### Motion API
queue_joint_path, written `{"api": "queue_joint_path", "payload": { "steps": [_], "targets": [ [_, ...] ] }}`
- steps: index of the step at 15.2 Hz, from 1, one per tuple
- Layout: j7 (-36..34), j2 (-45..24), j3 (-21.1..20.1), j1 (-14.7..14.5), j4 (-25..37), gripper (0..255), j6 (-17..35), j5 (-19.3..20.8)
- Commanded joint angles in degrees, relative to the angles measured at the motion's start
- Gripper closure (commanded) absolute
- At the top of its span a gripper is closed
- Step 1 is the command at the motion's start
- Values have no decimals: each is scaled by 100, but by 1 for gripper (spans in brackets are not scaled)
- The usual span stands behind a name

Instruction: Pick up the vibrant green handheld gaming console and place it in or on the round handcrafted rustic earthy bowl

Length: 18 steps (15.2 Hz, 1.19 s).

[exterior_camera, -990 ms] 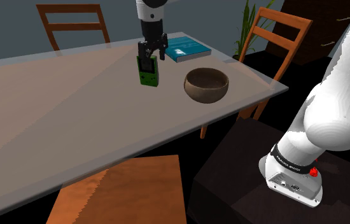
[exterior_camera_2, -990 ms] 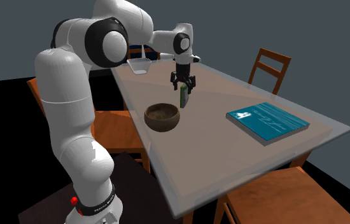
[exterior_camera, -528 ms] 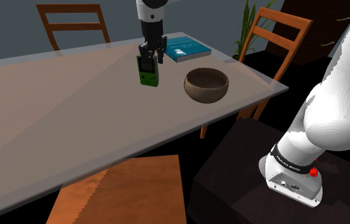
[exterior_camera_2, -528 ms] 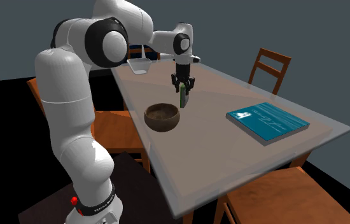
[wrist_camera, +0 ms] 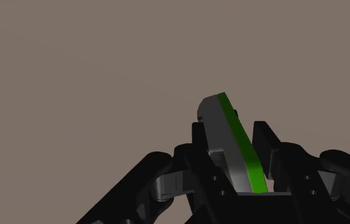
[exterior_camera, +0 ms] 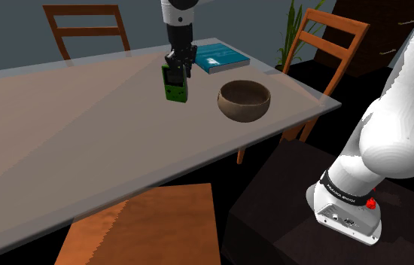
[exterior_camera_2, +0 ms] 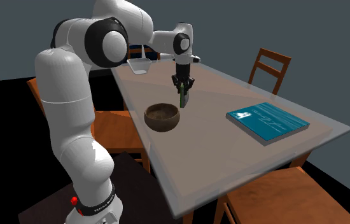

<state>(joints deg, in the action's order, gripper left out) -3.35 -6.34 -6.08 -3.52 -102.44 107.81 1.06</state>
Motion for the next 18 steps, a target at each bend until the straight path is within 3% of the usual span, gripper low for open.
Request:
{"api": "queue_joint_path", "payload": {
  "steps": [1, 18],
  "targets": [
    [0, -4, 1, 1, -3, 255, 3, 1],
    [10, 0, -5, -7, 1305, 255, -1308, -4]
  ]
}}
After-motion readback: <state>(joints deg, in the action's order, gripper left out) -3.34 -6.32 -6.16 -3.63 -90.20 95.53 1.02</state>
